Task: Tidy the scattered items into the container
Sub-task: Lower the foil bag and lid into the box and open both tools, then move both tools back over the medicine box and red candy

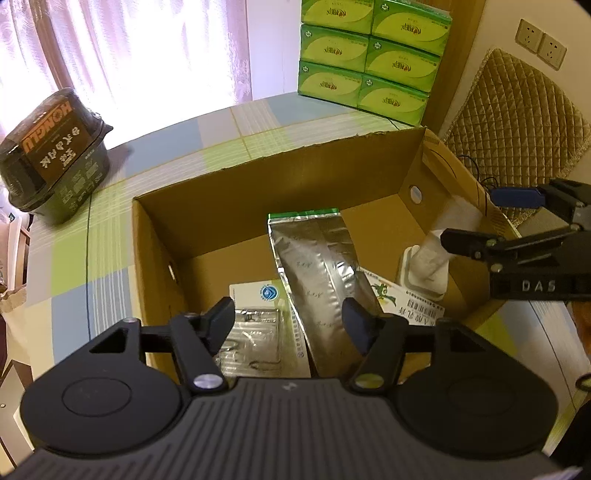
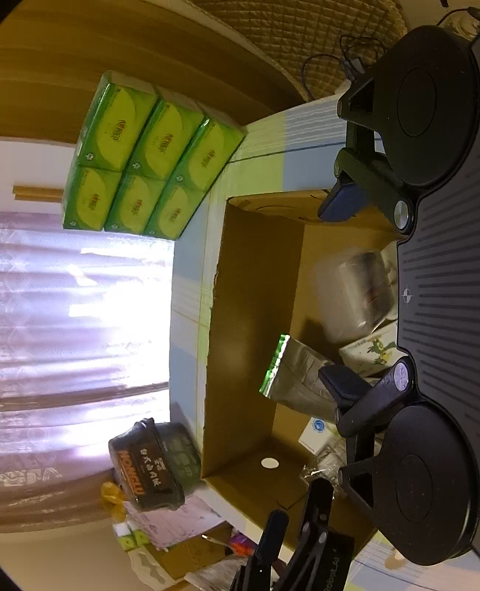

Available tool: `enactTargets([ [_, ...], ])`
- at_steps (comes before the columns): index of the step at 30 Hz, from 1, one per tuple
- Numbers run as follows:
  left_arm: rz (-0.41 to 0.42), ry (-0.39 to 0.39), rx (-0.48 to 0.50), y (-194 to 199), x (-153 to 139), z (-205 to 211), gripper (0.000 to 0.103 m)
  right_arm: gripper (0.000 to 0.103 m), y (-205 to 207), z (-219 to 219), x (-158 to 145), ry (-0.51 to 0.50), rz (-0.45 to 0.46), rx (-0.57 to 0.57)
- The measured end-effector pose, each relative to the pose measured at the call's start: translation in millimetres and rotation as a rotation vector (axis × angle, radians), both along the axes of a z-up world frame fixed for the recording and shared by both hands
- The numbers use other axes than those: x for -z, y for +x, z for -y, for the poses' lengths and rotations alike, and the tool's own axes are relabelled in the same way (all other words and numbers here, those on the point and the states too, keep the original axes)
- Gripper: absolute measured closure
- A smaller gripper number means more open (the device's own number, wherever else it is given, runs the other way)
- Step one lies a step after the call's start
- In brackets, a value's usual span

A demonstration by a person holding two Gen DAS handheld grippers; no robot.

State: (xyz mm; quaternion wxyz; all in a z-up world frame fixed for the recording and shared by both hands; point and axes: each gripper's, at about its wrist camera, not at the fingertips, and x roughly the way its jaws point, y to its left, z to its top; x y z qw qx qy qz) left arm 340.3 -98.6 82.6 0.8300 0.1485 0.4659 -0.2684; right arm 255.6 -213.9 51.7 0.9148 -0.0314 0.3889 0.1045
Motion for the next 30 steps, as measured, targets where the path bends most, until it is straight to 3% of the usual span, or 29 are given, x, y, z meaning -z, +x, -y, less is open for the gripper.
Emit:
enactTargets([
  [10, 0.061, -0.045, -0.02, -31.1, -20.5, -25.0, 0.03, 0.013, -31.8, 8.2, -19.9, 0.016, 0.056, 0.029],
  [23, 0.145, -0.105, -0.027, -109.6, -65.3, -66.2, 0.018, 0.013, -110.6, 7.4, -61.0, 0.029, 0.131, 0.035],
  [30, 0.172, -0.103, -0.029, -155.5, -59.6, -87.0, 0.009, 0.013, -162.4, 5.5, -72.4, 0.004, 0.152, 0.0],
])
